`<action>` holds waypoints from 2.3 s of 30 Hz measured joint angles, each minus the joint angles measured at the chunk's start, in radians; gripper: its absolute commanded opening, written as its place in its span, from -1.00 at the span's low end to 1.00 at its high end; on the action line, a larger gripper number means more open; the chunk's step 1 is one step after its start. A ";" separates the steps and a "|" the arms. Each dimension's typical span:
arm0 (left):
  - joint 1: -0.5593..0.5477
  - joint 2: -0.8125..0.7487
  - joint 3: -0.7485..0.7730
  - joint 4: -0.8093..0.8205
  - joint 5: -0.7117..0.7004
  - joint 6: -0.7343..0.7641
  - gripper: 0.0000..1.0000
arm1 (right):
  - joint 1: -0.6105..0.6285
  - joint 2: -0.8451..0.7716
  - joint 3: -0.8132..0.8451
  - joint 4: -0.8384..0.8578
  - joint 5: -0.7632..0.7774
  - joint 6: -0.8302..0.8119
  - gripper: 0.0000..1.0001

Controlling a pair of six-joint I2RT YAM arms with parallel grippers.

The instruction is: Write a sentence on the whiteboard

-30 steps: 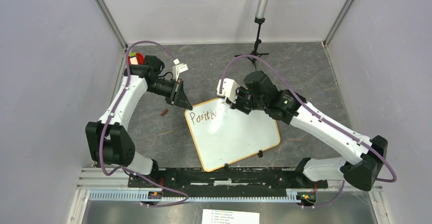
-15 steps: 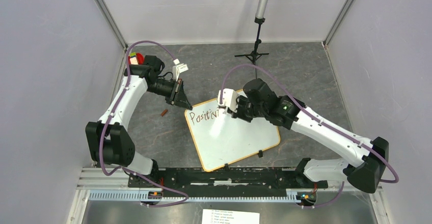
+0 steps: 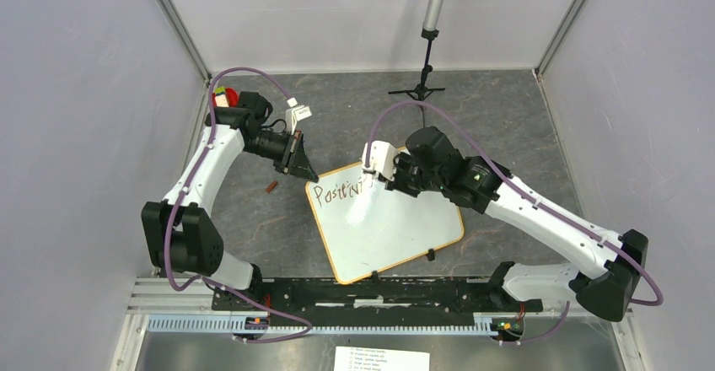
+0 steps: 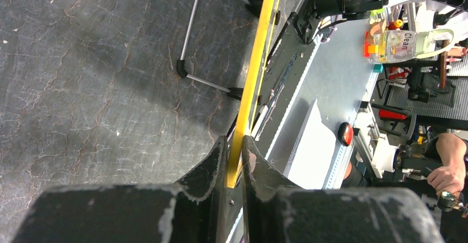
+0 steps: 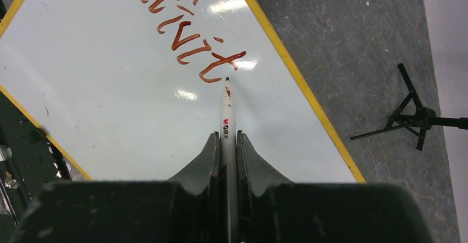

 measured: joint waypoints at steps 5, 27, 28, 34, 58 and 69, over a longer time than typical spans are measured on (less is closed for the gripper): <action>0.000 0.000 0.000 0.000 0.000 0.000 -0.95 | 0.000 -0.007 0.005 0.000 0.012 0.000 -1.00; 0.000 0.000 0.000 0.002 -0.001 0.000 -0.95 | -0.028 0.004 0.005 0.014 0.047 -0.004 -1.00; 0.000 0.000 0.000 0.002 -0.001 0.000 -0.95 | -0.029 0.004 0.004 0.014 0.045 -0.004 -1.00; 0.000 0.000 0.000 0.002 -0.002 0.000 -0.95 | -0.032 -0.008 -0.021 0.015 0.015 -0.004 -1.00; 0.000 0.000 0.000 0.001 -0.001 0.000 -0.95 | -0.053 0.007 0.026 -0.008 0.059 -0.009 -1.00; 0.000 0.000 0.000 0.001 -0.002 0.000 -0.95 | -0.051 0.000 0.006 -0.020 0.020 -0.016 -1.00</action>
